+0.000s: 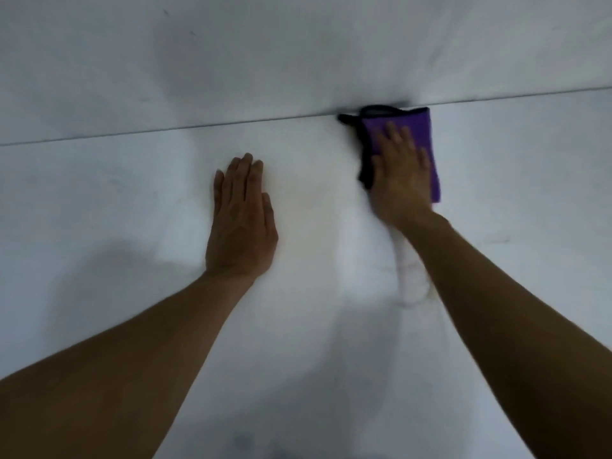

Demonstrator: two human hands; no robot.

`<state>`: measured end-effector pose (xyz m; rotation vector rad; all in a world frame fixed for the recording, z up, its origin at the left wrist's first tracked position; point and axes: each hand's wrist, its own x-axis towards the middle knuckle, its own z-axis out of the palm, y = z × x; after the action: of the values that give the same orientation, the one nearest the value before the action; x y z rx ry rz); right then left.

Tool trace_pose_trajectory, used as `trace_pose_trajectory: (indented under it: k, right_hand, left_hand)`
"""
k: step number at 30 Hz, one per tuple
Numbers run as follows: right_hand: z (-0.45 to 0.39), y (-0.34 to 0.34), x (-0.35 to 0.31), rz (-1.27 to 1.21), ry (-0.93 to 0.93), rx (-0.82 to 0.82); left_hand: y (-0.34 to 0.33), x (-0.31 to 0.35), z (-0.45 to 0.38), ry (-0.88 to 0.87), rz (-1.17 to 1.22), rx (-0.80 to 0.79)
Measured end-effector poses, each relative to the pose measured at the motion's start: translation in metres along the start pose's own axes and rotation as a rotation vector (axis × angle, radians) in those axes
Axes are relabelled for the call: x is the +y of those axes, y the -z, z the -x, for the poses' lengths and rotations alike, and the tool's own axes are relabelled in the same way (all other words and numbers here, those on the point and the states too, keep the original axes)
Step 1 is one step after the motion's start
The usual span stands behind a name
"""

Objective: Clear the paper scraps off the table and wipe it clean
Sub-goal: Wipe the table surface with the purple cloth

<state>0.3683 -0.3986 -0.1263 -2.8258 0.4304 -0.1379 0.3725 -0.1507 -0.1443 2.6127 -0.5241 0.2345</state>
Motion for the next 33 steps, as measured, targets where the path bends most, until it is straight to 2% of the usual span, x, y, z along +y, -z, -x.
trace_pose_trajectory:
  k: [3, 6, 10, 13, 15, 17, 20, 22, 25, 26, 28, 31, 33]
  right_hand:
    - [0.008, 0.008, 0.005, -0.132, -0.169, 0.143]
    - [0.004, 0.003, -0.032, -0.212, -0.235, 0.082]
    - [0.007, -0.021, -0.103, -0.207, 0.004, -0.113]
    - [0.011, -0.041, -0.152, -0.182, 0.153, -0.186]
    - [0.015, -0.046, -0.180, -0.285, 0.261, -0.198]
    - [0.028, -0.047, -0.199, -0.455, 0.339, -0.257]
    - [0.059, -0.034, -0.203, -0.587, 0.412, -0.478]
    - [0.070, -0.011, -0.192, -0.681, 0.306, -0.560]
    - [0.070, 0.027, -0.180, -0.849, 0.063, -0.424]
    - [0.067, 0.036, -0.180, -0.888, 0.016, -0.352]
    - [0.061, 0.047, -0.195, -1.004, -0.045, -0.313]
    - [0.061, 0.053, -0.236, -1.302, -0.123, -0.430]
    - [0.075, 0.051, -0.264, -1.509, -0.225, -0.562]
  left_hand:
    - [0.000, 0.000, 0.001, -0.006, 0.021, 0.014]
    - [0.003, 0.003, 0.002, 0.045, 0.151, 0.049]
    - [0.025, -0.002, 0.007, 0.201, 0.482, 0.220]
    - [0.052, -0.034, 0.012, 0.265, 0.498, 0.469]
    - [0.075, -0.058, 0.018, 0.367, 0.576, 0.523]
    - [0.093, -0.077, 0.024, 0.454, 0.624, 0.483]
    - [0.110, -0.097, 0.038, 0.566, 0.520, 0.397]
    - [0.117, -0.096, 0.047, 0.614, 0.440, 0.302]
    - [0.130, -0.091, 0.057, 0.668, 0.425, 0.230]
    - [0.133, -0.092, 0.057, 0.671, 0.469, 0.207]
    - [0.141, -0.092, 0.053, 0.684, 0.625, 0.105]
    - [0.157, -0.085, 0.049, 0.766, 0.971, -0.088]
    - [0.169, -0.082, 0.050, 0.840, 1.215, -0.072]
